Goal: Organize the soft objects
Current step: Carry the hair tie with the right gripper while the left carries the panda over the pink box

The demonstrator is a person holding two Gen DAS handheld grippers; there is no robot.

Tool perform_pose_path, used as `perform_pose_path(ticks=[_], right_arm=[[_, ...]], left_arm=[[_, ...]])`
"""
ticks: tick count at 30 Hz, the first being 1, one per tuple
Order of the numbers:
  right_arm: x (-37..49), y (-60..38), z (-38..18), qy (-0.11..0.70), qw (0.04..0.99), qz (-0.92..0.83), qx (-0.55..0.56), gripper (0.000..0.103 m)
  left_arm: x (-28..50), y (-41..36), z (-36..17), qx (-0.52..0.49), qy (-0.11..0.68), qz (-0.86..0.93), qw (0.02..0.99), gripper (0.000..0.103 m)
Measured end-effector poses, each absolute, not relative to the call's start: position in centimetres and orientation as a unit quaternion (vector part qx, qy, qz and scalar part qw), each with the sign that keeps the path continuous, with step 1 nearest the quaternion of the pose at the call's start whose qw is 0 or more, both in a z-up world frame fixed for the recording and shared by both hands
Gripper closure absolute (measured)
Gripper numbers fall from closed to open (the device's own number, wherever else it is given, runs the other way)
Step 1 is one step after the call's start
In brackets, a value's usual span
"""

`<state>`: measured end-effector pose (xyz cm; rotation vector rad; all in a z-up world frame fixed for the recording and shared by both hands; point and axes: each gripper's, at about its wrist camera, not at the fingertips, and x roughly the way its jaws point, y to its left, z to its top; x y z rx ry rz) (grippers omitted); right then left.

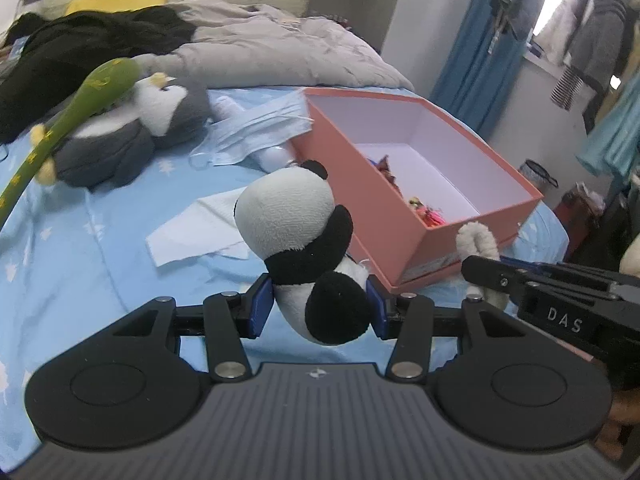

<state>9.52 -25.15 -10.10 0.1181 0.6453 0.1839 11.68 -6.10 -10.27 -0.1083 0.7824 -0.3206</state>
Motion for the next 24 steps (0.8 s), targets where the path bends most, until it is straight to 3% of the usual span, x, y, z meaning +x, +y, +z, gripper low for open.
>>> perform_pose_path(ticks=[17, 24], right_arm=[[12.9, -30.0, -6.1, 0.254, 0.963, 0.053, 0.066, 0.088], [17.6, -31.9, -4.4, 0.263, 0.962, 0.059, 0.044, 0.087]], left_arm=[[16.7, -11.6, -3.3, -0.034, 0.311, -0.223, 0.923, 0.049], [22.5, -13.8, -1.4, -0.053, 0.33, -0.25, 0.909, 0.049]])
